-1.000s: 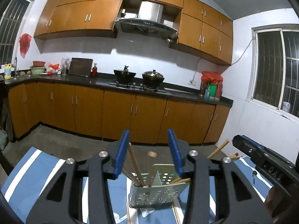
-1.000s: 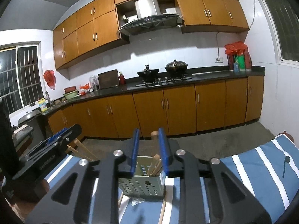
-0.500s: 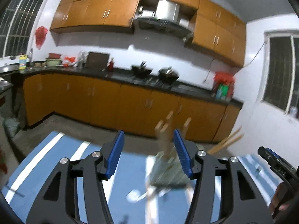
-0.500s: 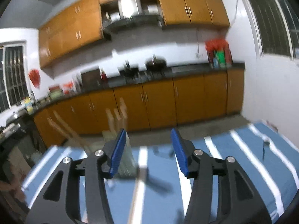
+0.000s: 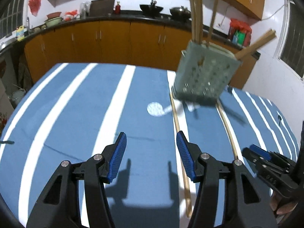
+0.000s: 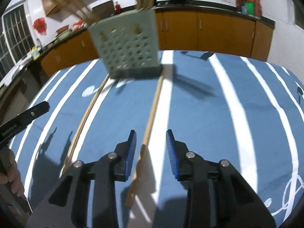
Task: Organize utensils
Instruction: 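Move both open tools down and close them on two more chopsticks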
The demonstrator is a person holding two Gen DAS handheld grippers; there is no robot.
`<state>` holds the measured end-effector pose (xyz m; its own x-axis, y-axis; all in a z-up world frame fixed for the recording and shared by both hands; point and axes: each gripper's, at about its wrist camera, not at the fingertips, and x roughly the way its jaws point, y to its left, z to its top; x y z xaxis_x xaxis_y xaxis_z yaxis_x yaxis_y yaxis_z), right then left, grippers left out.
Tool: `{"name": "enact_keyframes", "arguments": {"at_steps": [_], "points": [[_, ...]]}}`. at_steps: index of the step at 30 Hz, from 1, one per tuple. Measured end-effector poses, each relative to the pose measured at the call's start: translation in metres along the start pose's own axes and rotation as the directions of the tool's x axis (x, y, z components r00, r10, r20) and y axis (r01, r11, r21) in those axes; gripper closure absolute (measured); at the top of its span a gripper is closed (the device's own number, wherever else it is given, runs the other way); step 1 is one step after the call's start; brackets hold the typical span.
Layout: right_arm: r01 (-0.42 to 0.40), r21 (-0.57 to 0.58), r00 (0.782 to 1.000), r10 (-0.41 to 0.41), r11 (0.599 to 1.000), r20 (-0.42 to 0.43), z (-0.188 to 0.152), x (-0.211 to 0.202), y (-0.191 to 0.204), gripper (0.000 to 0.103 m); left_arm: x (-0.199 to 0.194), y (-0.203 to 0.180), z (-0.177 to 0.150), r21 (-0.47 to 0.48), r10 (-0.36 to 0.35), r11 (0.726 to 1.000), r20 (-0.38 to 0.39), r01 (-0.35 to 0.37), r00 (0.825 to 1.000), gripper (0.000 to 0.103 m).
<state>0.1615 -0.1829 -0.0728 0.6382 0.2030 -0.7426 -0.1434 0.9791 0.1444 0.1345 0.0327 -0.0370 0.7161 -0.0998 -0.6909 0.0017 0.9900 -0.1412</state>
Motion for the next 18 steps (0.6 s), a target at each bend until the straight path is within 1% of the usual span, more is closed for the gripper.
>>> {"name": "enact_keyframes", "arguments": {"at_steps": [3,4,5,6,7,10,15,18], "points": [[0.015,-0.022,0.999,-0.016,1.0,-0.028,-0.005,0.005,0.008,0.07,0.003,-0.005,-0.008,0.012,-0.012,1.0,-0.02,0.012,1.0,0.048],[0.02,-0.024,0.999,-0.021,1.0,-0.035,-0.004,0.008,0.009,0.072,0.004,-0.008,-0.009,0.017,-0.016,1.0,-0.028,0.017,0.999,0.048],[0.027,-0.026,0.999,-0.029,0.999,-0.045,-0.005,0.011,0.008,0.076,0.006,-0.01,-0.009,0.022,-0.02,1.0,-0.034,0.021,0.999,0.048],[0.034,-0.026,0.998,-0.035,0.999,-0.052,-0.006,0.013,0.006,0.086,0.006,-0.011,-0.011,0.026,-0.024,0.999,-0.038,0.025,0.999,0.048],[0.047,-0.027,0.998,-0.048,0.999,-0.045,-0.007,0.012,0.005,0.093,0.007,-0.013,-0.012,0.031,-0.029,0.999,-0.044,0.031,0.999,0.048],[0.072,-0.003,0.996,-0.072,0.997,-0.045,-0.005,0.013,-0.004,0.094,0.011,-0.021,-0.015,0.045,-0.043,0.998,-0.062,0.046,0.997,0.05],[0.118,0.077,0.993,-0.115,0.99,-0.037,-0.002,0.01,-0.031,0.095,0.021,-0.031,-0.021,0.068,-0.054,0.996,-0.1,0.061,0.993,0.058],[0.131,0.097,0.991,-0.128,0.987,-0.032,-0.001,0.008,-0.04,0.095,0.026,-0.036,-0.026,0.084,-0.053,0.994,-0.125,0.064,0.991,0.062]]}}
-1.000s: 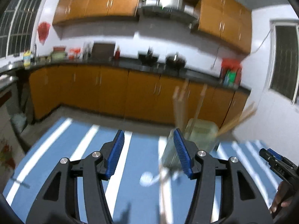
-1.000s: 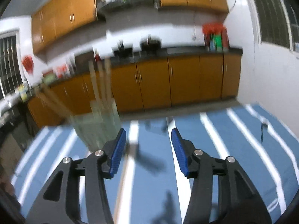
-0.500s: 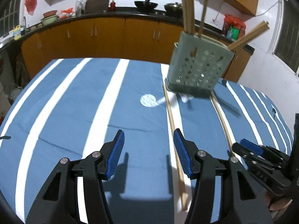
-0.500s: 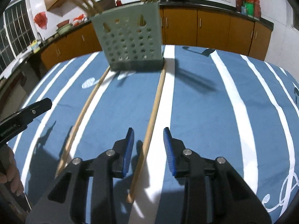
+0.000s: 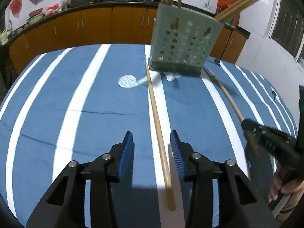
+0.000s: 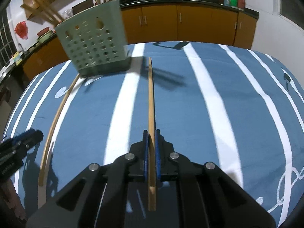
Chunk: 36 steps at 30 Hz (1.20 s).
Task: Organize utensils
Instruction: 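Move both open tools down and close them on two more chopsticks, then hold both grasped chopsticks steady above the cloth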
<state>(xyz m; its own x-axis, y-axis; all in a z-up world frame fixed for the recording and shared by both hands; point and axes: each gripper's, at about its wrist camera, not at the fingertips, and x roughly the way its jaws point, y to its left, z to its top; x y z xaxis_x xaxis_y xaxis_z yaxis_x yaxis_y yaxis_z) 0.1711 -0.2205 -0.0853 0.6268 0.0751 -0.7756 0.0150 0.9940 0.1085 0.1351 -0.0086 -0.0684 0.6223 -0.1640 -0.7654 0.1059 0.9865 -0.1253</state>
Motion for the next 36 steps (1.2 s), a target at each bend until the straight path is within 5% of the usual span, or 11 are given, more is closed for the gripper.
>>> {"name": "enact_keyframes", "arguments": {"at_steps": [6,11,21,36], "points": [[0.001,0.009,1.0,-0.001,1.0,0.001,0.001,0.001,-0.004,0.095,0.013,-0.008,-0.005,0.021,0.016,1.0,-0.034,-0.015,0.999,0.072],[-0.005,0.003,1.0,0.005,1.0,0.001,0.001,0.003,-0.001,0.095,0.017,-0.006,-0.001,0.036,0.046,0.998,-0.029,-0.045,0.999,0.095],[-0.003,0.003,1.0,0.003,1.0,0.008,0.004,0.005,-0.002,0.095,0.023,0.045,0.019,-0.051,0.129,0.99,-0.027,-0.13,0.991,0.095],[0.022,-0.019,1.0,-0.022,1.0,0.015,0.012,0.011,0.002,0.095,0.027,0.047,0.024,-0.013,0.15,0.989,-0.004,-0.15,0.989,0.095]]}}
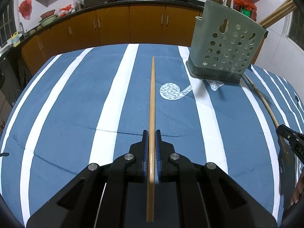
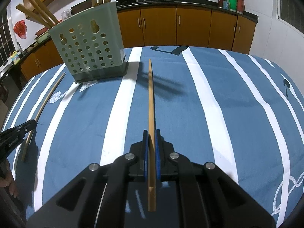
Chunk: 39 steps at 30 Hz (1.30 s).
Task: Organize utensils
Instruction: 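Hold both grasped chopsticks steady above the cloth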
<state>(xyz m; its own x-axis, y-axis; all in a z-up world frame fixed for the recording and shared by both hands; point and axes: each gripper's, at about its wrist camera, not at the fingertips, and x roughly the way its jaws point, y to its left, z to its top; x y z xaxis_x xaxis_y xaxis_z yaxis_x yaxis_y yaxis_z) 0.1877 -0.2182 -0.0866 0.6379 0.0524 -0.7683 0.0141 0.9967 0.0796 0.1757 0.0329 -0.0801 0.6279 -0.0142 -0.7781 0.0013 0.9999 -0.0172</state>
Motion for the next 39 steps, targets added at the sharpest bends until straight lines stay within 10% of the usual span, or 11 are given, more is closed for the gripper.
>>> {"name": "enact_keyframes", "arguments": {"at_steps": [39], "points": [[0.002,0.009,1.0,-0.002,1.0,0.004,-0.0005,0.0055,-0.0041,0.094,0.0015,0.0019,0.0032,-0.016,-0.012,1.0,0.001,0.012,1.0,0.094]]}}
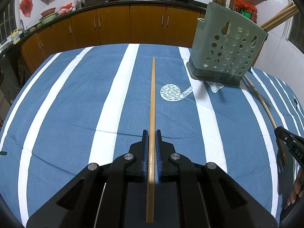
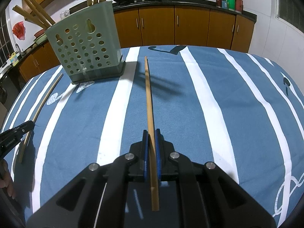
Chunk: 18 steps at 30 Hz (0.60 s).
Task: Organize utensils
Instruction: 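Hold both grasped chopsticks steady above the cloth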
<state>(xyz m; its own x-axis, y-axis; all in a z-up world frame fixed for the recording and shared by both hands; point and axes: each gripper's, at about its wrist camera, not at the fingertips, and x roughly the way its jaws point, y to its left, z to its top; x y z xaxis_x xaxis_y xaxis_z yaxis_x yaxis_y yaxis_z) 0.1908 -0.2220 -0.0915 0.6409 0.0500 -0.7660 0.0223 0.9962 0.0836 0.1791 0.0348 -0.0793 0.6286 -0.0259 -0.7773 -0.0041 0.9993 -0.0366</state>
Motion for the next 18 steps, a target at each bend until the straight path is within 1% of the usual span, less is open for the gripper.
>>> {"name": "enact_keyframes", "arguments": {"at_steps": [18], "points": [[-0.002,0.001,1.0,0.002,1.0,0.0,0.0,-0.0001,-0.0007,0.094,-0.0002,0.0005,-0.0003,-0.004,0.0,1.0,0.001,0.0,1.0,0.094]]}}
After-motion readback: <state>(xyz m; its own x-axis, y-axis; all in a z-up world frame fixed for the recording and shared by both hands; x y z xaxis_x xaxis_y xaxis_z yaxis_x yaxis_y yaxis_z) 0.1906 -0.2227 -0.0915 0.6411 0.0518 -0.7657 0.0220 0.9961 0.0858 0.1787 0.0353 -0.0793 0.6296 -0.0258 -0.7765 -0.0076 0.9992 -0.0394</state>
